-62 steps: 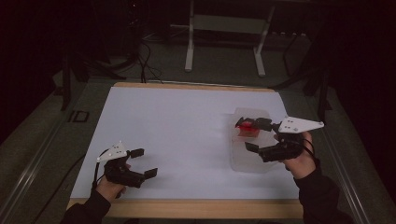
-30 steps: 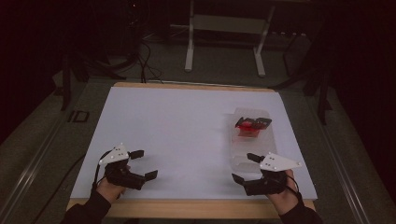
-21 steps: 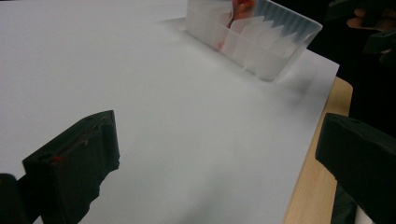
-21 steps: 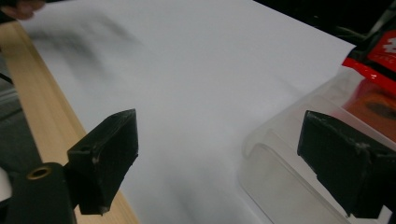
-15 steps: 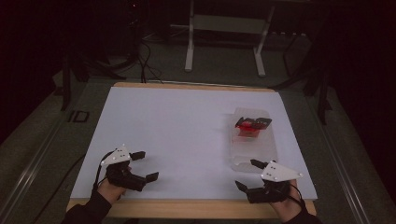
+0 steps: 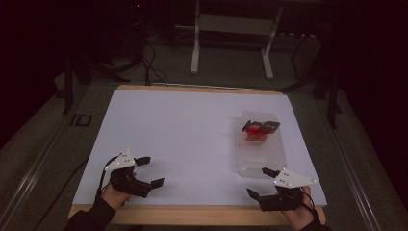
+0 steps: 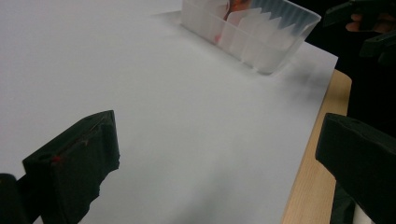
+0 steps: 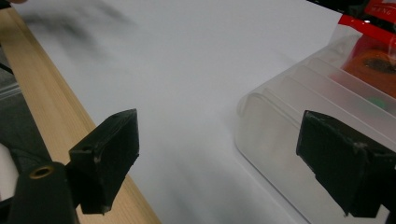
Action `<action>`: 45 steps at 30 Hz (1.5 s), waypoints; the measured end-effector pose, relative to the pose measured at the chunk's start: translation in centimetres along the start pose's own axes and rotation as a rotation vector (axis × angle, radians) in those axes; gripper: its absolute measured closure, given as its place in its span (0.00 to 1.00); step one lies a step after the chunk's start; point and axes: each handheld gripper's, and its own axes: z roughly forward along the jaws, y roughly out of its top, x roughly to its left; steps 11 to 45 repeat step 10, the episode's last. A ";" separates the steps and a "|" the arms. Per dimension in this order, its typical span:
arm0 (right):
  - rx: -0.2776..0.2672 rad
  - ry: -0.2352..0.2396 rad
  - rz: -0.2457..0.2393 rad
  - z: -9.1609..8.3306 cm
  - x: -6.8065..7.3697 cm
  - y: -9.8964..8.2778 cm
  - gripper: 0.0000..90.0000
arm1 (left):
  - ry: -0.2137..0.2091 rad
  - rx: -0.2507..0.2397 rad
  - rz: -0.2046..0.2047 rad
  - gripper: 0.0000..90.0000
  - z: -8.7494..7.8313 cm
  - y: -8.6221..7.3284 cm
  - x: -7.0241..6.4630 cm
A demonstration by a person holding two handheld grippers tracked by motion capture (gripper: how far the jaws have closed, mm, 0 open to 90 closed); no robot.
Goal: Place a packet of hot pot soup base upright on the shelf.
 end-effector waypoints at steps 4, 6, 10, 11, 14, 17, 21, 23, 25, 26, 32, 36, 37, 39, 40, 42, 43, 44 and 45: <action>0.010 -0.008 0.007 0.0 -0.1 -0.1 0.15 | 0.001 -0.007 -0.009 0.00 0.0 0.0 0.1; 0.011 -0.004 0.015 0.0 0.0 -0.1 0.15 | -0.001 -0.003 -0.012 0.00 0.0 -0.1 0.1; 0.010 -0.012 0.008 0.0 0.1 0.0 0.15 | -0.004 -0.002 -0.013 0.00 0.1 -0.1 0.1; 0.010 -0.012 0.008 0.0 0.1 0.0 0.15 | -0.004 -0.002 -0.013 0.00 0.1 -0.1 0.1; 0.010 -0.012 0.008 0.0 0.1 0.0 0.15 | -0.004 -0.002 -0.013 0.00 0.1 -0.1 0.1; 0.010 -0.012 0.008 0.0 0.1 0.0 0.15 | -0.004 -0.002 -0.013 0.00 0.1 -0.1 0.1; 0.010 -0.012 0.008 0.0 0.1 0.0 0.15 | -0.004 -0.002 -0.013 0.00 0.1 -0.1 0.1; 0.010 -0.012 0.008 0.0 0.1 0.0 0.15 | -0.004 -0.002 -0.013 0.00 0.1 -0.1 0.1; 0.010 -0.012 0.008 0.0 0.1 0.0 0.15 | -0.004 -0.002 -0.013 0.00 0.1 -0.1 0.1; 0.010 -0.012 0.008 0.0 0.1 0.0 0.15 | -0.004 -0.002 -0.013 0.00 0.1 -0.1 0.1; 0.010 -0.012 0.008 0.0 0.1 0.0 0.15 | -0.004 -0.002 -0.013 0.00 0.1 -0.1 0.1; 0.010 -0.012 0.008 0.0 0.1 0.0 0.15 | -0.004 -0.002 -0.013 0.00 0.1 -0.1 0.1; 0.010 -0.012 0.008 0.0 0.1 0.0 0.15 | -0.004 -0.002 -0.013 0.00 0.1 -0.1 0.1; 0.010 -0.012 0.008 0.0 0.1 0.0 0.15 | -0.004 -0.002 -0.013 0.00 0.1 -0.1 0.1; 0.010 -0.012 0.008 0.0 0.1 0.0 0.15 | -0.004 -0.002 -0.013 0.00 0.1 -0.1 0.1; 0.010 -0.012 0.008 0.0 0.1 0.0 0.15 | -0.004 -0.002 -0.013 0.00 0.1 -0.1 0.1; 0.010 -0.012 0.008 0.0 0.1 0.0 0.15 | -0.004 -0.002 -0.013 0.00 0.1 -0.1 0.1; 0.010 -0.012 0.008 0.0 0.1 0.0 0.15 | -0.004 -0.002 -0.013 0.00 0.1 -0.1 0.1; 0.010 -0.012 0.008 0.0 0.1 0.0 0.15 | -0.004 -0.002 -0.013 0.00 0.1 -0.1 0.1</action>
